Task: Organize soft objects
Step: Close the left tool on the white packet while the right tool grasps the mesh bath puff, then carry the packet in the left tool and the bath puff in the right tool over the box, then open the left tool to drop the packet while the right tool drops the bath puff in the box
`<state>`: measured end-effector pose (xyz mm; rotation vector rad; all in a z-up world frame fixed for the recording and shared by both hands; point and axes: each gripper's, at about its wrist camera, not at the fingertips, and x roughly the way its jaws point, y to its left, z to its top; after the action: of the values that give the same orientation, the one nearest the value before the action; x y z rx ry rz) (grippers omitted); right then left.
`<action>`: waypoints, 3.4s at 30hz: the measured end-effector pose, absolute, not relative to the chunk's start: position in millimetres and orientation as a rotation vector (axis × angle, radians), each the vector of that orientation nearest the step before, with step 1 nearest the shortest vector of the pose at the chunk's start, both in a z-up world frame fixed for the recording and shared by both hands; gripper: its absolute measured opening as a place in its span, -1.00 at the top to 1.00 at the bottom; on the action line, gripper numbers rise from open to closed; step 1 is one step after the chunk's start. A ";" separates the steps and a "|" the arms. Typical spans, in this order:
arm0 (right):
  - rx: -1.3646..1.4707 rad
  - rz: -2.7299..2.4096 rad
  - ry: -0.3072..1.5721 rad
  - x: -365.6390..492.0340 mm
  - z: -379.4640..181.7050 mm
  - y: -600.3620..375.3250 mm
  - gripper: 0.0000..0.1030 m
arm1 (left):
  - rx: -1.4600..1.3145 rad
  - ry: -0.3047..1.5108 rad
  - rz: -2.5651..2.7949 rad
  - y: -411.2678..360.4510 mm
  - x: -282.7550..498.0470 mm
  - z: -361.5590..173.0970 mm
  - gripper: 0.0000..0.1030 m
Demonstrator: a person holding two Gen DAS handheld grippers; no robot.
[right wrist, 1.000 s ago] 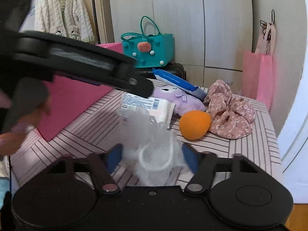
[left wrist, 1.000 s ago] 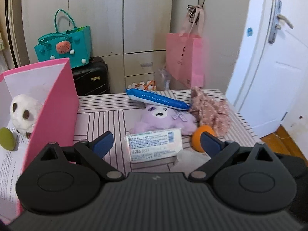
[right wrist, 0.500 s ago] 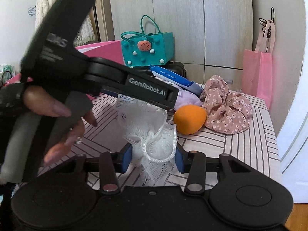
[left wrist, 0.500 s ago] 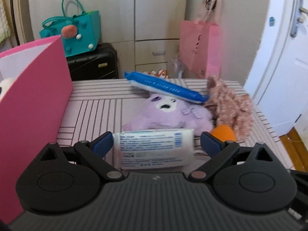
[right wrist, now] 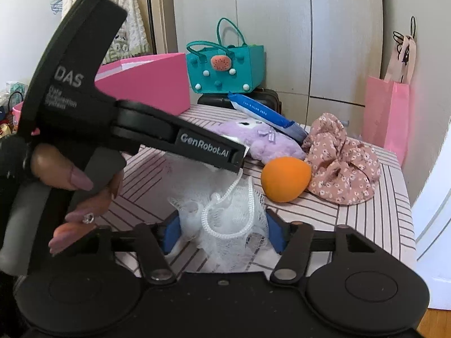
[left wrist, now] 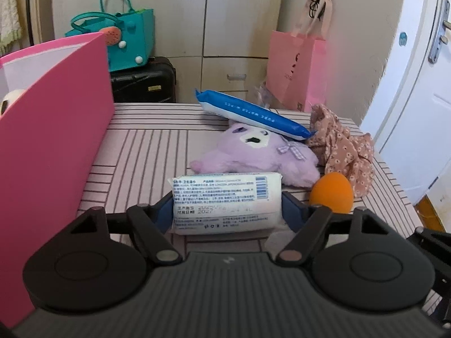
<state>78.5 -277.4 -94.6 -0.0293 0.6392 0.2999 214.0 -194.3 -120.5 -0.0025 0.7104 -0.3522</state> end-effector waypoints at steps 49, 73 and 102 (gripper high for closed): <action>-0.096 0.384 0.777 -26.5 -32.5 -221.9 0.47 | 0.033 0.930 -0.667 -47.1 95.5 -48.9 -0.47; -0.100 0.638 0.728 -26.4 37.3 -141.9 0.45 | 0.152 0.921 -0.601 40.5 66.3 5.3 -0.47; -0.392 0.576 0.722 192.4 26.3 -66.4 0.42 | 0.129 0.825 -0.452 42.1 241.4 -30.5 -0.49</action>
<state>192.4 -66.4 26.3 -0.3917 0.7222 0.5757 241.4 42.1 -30.5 0.1286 0.8254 -0.4523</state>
